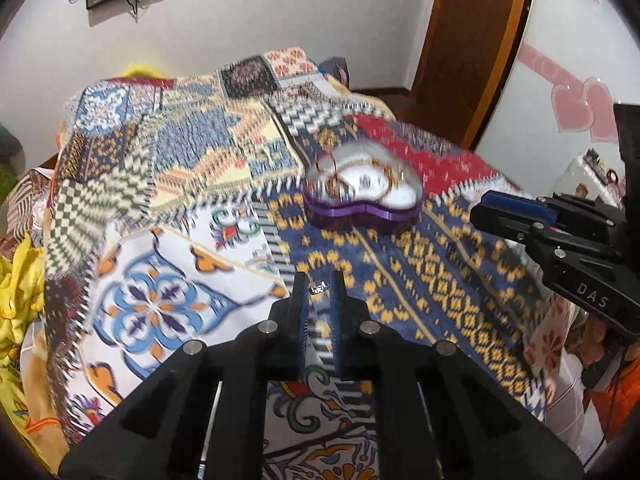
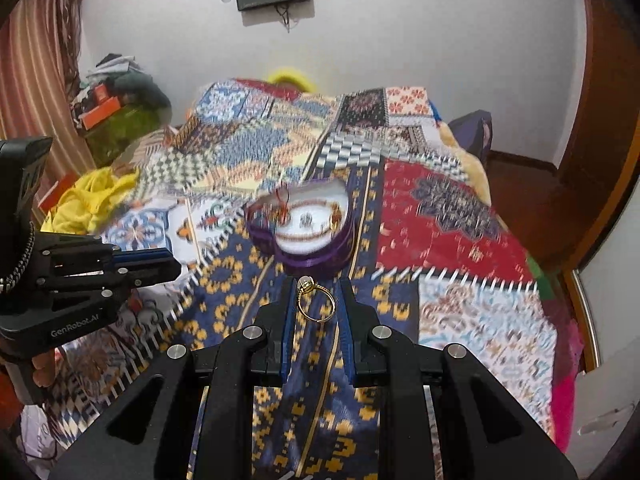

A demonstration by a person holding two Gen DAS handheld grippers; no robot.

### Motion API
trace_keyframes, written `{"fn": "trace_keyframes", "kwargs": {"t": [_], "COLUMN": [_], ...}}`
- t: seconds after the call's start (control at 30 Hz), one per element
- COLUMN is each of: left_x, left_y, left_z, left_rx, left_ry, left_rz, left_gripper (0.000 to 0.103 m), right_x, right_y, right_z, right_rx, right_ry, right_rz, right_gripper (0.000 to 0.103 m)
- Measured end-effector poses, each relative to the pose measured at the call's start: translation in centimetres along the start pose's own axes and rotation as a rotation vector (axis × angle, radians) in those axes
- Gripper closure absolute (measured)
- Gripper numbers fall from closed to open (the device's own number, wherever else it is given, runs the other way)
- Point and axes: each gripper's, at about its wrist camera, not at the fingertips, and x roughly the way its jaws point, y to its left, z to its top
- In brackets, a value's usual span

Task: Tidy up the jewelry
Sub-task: 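Grasp the gold ring and lower it into the heart tin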

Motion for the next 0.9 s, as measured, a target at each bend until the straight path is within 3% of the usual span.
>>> {"fn": "trace_keyframes", "kwargs": {"t": [0.3,0.53,0.9], "left_x": [-2.4,-2.0,2.3], "left_y": [0.1,-0.1,0.0], "left_z": [3.1,4.8,6.0], "left_rx": [0.000,0.014,0.019], "left_ry": [-0.093,-0.124,-0.066], "left_rz": [-0.004,-0.014,-0.043], "left_gripper": [0.094,0.094,0.094], "right_x": [-1.2,-0.9,3.3], "right_y": [0.2,0.2,-0.1], "right_z": [3.0,4.6,4.1], "right_rx": [-0.012,-0.007,-0.010], "right_ry": [-0.083,-0.123,-0.031], "right_rz": [-0.006,0.006,0.029], "right_gripper": [0.085,0.085,0.085]}}
